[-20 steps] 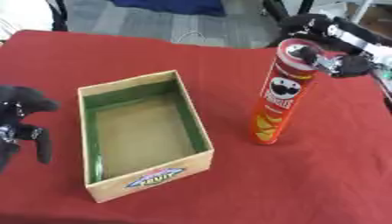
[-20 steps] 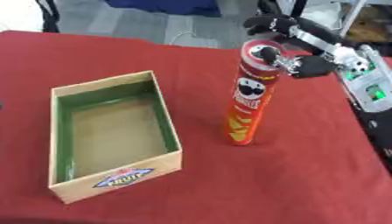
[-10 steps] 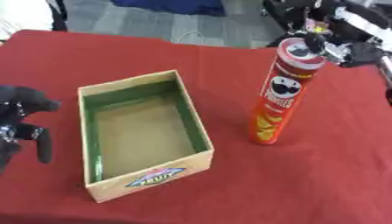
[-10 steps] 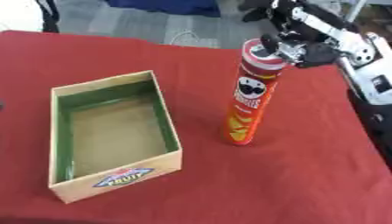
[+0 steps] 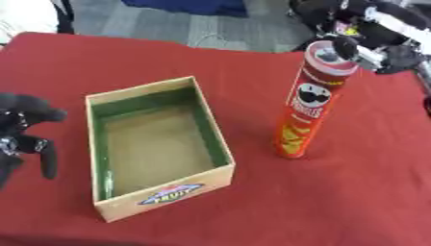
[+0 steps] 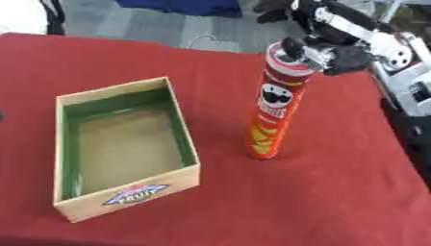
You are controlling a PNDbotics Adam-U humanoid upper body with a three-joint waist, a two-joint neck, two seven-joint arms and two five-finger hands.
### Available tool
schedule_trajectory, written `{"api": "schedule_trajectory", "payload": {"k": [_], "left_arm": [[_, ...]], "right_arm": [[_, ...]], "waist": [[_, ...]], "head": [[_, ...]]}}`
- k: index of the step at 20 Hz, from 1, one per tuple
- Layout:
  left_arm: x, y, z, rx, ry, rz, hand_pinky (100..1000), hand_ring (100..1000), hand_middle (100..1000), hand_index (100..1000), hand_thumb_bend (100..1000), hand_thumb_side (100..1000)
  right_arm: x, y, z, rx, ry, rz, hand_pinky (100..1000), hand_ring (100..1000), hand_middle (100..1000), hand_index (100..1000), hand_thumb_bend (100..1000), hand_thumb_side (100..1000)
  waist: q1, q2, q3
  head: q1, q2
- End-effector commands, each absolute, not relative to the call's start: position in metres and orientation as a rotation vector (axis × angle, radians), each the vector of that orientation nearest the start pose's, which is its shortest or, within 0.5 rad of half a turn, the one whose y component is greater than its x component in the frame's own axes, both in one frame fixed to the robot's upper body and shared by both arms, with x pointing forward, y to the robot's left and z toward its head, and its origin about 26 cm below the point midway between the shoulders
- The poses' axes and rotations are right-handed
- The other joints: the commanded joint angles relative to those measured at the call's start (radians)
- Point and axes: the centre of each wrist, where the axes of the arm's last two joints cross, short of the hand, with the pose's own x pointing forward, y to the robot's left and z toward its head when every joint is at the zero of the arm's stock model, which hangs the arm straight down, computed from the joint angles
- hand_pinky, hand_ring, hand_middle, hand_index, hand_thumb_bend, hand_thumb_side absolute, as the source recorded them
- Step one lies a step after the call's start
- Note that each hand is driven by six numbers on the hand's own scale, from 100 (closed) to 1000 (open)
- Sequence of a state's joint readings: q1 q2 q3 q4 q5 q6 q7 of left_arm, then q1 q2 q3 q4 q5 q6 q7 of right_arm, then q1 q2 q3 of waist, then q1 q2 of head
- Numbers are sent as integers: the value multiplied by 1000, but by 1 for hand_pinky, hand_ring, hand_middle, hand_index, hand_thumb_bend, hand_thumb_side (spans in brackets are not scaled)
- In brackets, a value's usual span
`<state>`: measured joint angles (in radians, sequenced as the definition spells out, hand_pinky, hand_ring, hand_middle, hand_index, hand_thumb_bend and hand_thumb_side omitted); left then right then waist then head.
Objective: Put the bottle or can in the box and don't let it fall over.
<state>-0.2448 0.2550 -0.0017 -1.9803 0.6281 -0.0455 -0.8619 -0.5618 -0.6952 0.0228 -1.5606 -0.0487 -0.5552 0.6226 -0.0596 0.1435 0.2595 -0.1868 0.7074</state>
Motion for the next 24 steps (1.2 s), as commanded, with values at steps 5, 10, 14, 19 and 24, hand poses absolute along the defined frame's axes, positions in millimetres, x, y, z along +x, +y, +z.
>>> {"api": "schedule_trajectory", "payload": {"k": [5, 10, 14, 19, 24], "left_arm": [[295, 257, 183, -1021, -2144, -929, 454, 875, 813, 900, 100, 580], [295, 258, 184, -1018, -2144, -928, 453, 875, 813, 900, 100, 579], [295, 258, 184, -1016, -2145, -928, 453, 875, 813, 900, 100, 579], [295, 258, 184, -1014, -2145, -931, 453, 875, 812, 899, 100, 578], [295, 258, 184, -1013, -2146, -933, 453, 875, 811, 897, 100, 578]], "right_arm": [[375, -346, 239, 236, 2531, -2295, 922, 889, 909, 980, 100, 834], [376, -347, 234, 272, 2488, -2325, 921, 891, 908, 973, 100, 846], [377, -348, 232, 309, 2452, -2339, 925, 895, 907, 967, 100, 839], [376, -347, 231, 352, 2395, -2362, 925, 898, 898, 956, 100, 706], [377, -347, 231, 407, 2339, -2387, 879, 864, 872, 940, 100, 476]], "waist": [[2, -17, 1], [2, -16, 1], [2, -16, 0], [2, -16, -2], [3, -15, -1]], "head": [[5, 2], [9, 5], [15, 7], [15, 9], [14, 10]]}}
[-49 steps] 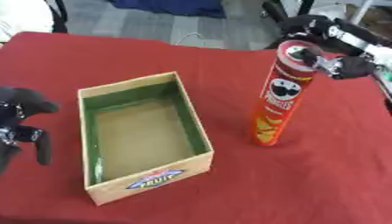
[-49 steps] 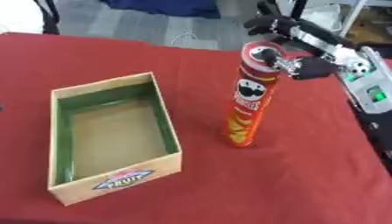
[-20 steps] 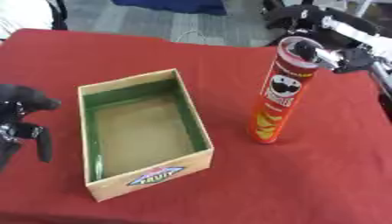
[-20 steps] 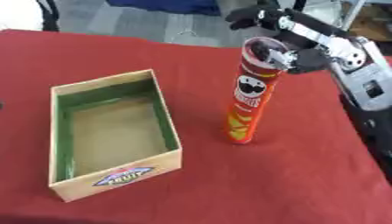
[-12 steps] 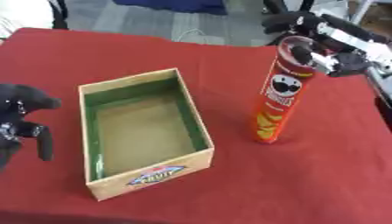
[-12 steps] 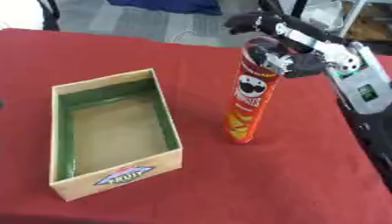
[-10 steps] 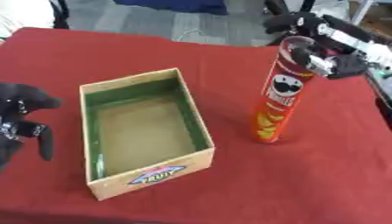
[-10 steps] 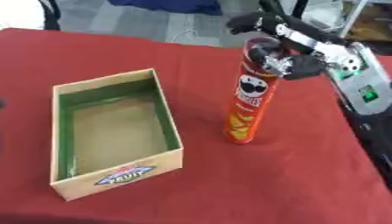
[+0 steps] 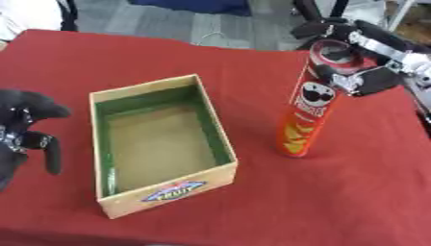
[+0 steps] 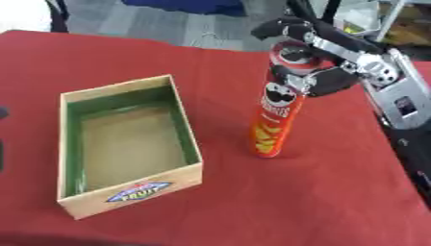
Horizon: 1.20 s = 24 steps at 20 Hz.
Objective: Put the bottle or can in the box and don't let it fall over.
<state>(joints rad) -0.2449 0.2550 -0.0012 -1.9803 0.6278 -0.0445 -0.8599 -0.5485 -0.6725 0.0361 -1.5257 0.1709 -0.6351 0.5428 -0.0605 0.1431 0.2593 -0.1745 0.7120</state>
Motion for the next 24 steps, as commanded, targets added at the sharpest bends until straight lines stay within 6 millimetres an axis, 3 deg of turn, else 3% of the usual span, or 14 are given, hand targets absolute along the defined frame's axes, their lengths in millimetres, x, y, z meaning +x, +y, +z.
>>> {"api": "schedule_trajectory", "payload": {"k": [1, 5, 11, 17, 24], "left_arm": [[295, 258, 184, -1013, -2146, -933, 452, 875, 809, 897, 100, 578], [295, 258, 184, -1013, -2143, -935, 451, 875, 806, 895, 100, 578], [295, 258, 184, -1014, -2142, -931, 451, 877, 800, 891, 100, 579], [295, 258, 184, -1011, -2139, -929, 450, 878, 792, 886, 100, 579], [296, 258, 185, -1013, -2139, -923, 449, 876, 773, 878, 100, 579]], "right_arm": [[377, -347, 230, 412, 2340, -2387, 831, 831, 849, 930, 100, 414], [379, -346, 225, 394, 2371, -2393, 641, 741, 831, 910, 100, 200], [380, -345, 219, 322, 2406, -2443, 459, 666, 829, 910, 100, 198], [381, -345, 215, 247, 2416, -2485, 388, 615, 793, 877, 100, 183], [381, -346, 211, 203, 2442, -2472, 359, 561, 597, 700, 100, 142]], "waist": [[3, -15, -1], [3, -15, 0], [3, -15, 1], [3, -15, 0], [3, -14, 0]], "head": [[2, 5], [1, 5], [1, 6], [2, 7], [4, 8]]}}
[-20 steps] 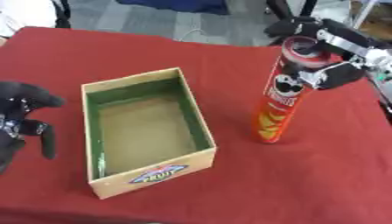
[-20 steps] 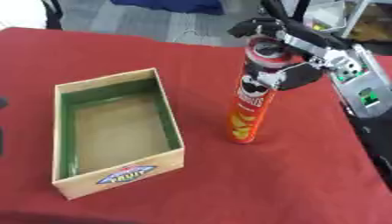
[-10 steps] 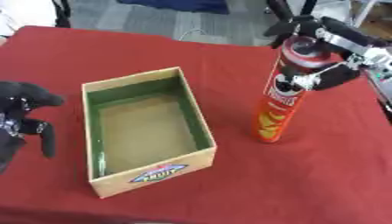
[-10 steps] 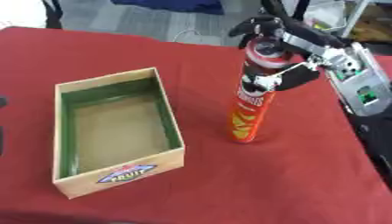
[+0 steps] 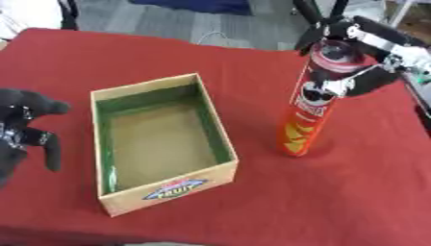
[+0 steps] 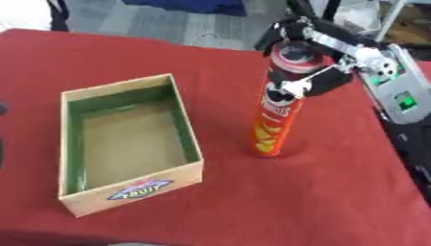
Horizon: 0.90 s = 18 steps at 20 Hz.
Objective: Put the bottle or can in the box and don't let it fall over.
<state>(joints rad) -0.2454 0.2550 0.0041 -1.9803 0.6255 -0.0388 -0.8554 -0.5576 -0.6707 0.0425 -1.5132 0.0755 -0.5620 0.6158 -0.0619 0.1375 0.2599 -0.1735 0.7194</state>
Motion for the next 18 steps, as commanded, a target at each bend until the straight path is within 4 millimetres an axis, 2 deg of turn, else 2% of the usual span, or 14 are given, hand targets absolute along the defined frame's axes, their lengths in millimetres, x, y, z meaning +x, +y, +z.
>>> {"api": "schedule_trajectory", "payload": {"k": [1, 5, 8, 11, 12, 15, 16, 17, 18], "left_arm": [[296, 258, 185, -1013, -2139, -922, 448, 875, 770, 877, 100, 579], [296, 258, 185, -1016, -2136, -925, 447, 873, 763, 874, 100, 579], [296, 258, 185, -1017, -2135, -926, 446, 871, 756, 871, 100, 578], [296, 258, 185, -1017, -2134, -927, 445, 871, 753, 869, 100, 578], [296, 258, 185, -1018, -2133, -927, 445, 870, 751, 868, 100, 579], [296, 258, 185, -1018, -2132, -925, 444, 870, 749, 868, 100, 579], [296, 258, 185, -1018, -2132, -924, 444, 869, 747, 867, 100, 579], [296, 258, 184, -1019, -2131, -923, 444, 869, 746, 867, 100, 579], [296, 258, 184, -1020, -2131, -923, 443, 869, 744, 866, 100, 579]], "right_arm": [[381, -347, 210, -164, -1972, 1988, 354, 555, 588, 683, 100, 135], [382, -348, 208, -163, -2008, 1955, 336, 531, 559, 632, 100, 126], [382, -348, 205, -162, -2028, 1932, 286, 467, 488, 584, 100, 127], [382, -347, 204, -171, -2041, 1921, 262, 425, 469, 552, 100, 129], [382, -347, 204, -174, -2046, 1920, 206, 395, 448, 522, 100, 127], [380, -346, 209, -195, -2095, 1894, 137, 361, 421, 479, 100, 113], [379, -346, 212, -206, -2119, 1879, 100, 351, 358, 411, 100, 105], [378, -346, 215, -217, -2145, 1862, 100, 350, 351, 404, 100, 104], [377, -345, 218, -228, -2167, 1851, 100, 356, 300, 354, 100, 107]], "waist": [[4, -9, -1], [4, -9, -1], [4, -9, 0], [4, -9, 0], [4, -9, 0], [3, -10, -1], [3, -11, -2], [3, -11, -2], [3, -12, -2]], "head": [[3, 0], [3, 1], [3, 1], [4, 1], [4, 1], [5, 1], [5, 1], [5, 0], [4, 1]]}}
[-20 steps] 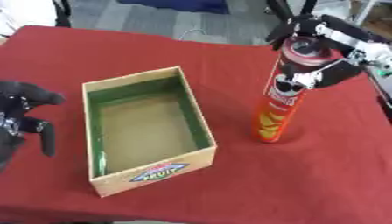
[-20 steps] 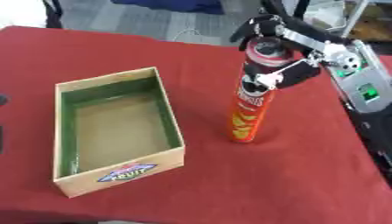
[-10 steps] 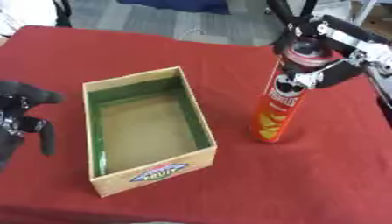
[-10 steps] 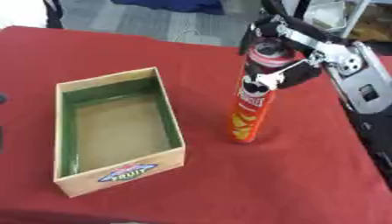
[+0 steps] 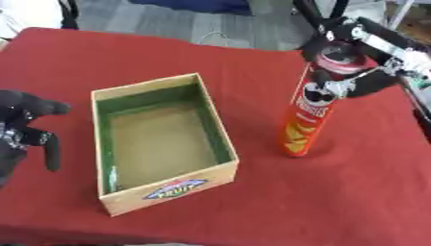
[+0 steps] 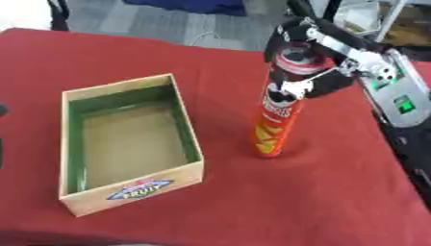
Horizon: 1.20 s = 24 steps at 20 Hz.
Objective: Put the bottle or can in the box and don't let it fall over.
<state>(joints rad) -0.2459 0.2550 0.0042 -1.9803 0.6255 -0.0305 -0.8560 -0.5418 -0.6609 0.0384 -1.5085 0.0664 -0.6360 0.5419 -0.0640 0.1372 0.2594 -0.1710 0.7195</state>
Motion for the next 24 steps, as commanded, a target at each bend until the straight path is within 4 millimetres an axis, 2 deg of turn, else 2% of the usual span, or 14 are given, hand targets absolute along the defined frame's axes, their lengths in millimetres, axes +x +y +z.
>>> {"api": "schedule_trajectory", "payload": {"k": [1, 4, 9, 10, 11, 13, 19, 24], "left_arm": [[296, 258, 184, -1021, -2130, -922, 443, 868, 744, 866, 100, 579], [296, 258, 184, -1023, -2129, -918, 442, 868, 740, 863, 100, 579], [295, 257, 184, -1025, -2124, -915, 443, 867, 736, 861, 100, 579], [295, 257, 184, -1025, -2123, -915, 443, 867, 735, 860, 100, 579], [295, 257, 184, -1026, -2123, -915, 443, 867, 735, 860, 100, 579], [295, 257, 184, -1028, -2122, -914, 443, 867, 734, 860, 100, 579], [295, 256, 184, -1034, -2116, -911, 443, 864, 733, 859, 100, 580], [296, 254, 184, -1047, -2101, -916, 442, 863, 733, 856, 100, 581]], "right_arm": [[376, -344, 221, 281, 2600, -2195, 100, 363, 288, 343, 100, 105], [373, -341, 228, 298, 2600, -2150, 100, 376, 253, 307, 100, 103], [371, -340, 244, 308, 2624, -2083, 100, 368, 259, 319, 100, 100], [370, -341, 247, 307, 2632, -2071, 100, 366, 262, 323, 100, 180], [370, -341, 251, 302, 2644, -2057, 100, 366, 262, 324, 100, 100], [370, -341, 260, 289, 2670, -2027, 100, 367, 265, 327, 100, 100], [367, -340, 299, 219, 2739, -1886, 100, 369, 267, 327, 100, 100], [360, -325, 330, 98, 2765, -1755, 100, 372, 257, 327, 100, 100]], "waist": [[6, -12, -1], [5, -14, -1], [4, -16, 0], [4, -17, 0], [4, -17, 1], [3, -18, 2], [-1, -24, 8], [-8, -30, 13]], "head": [[1, 1], [1, 1], [0, 4], [-1, 4], [-2, 3], [-4, 4], [-10, 9], [-20, 16]]}}
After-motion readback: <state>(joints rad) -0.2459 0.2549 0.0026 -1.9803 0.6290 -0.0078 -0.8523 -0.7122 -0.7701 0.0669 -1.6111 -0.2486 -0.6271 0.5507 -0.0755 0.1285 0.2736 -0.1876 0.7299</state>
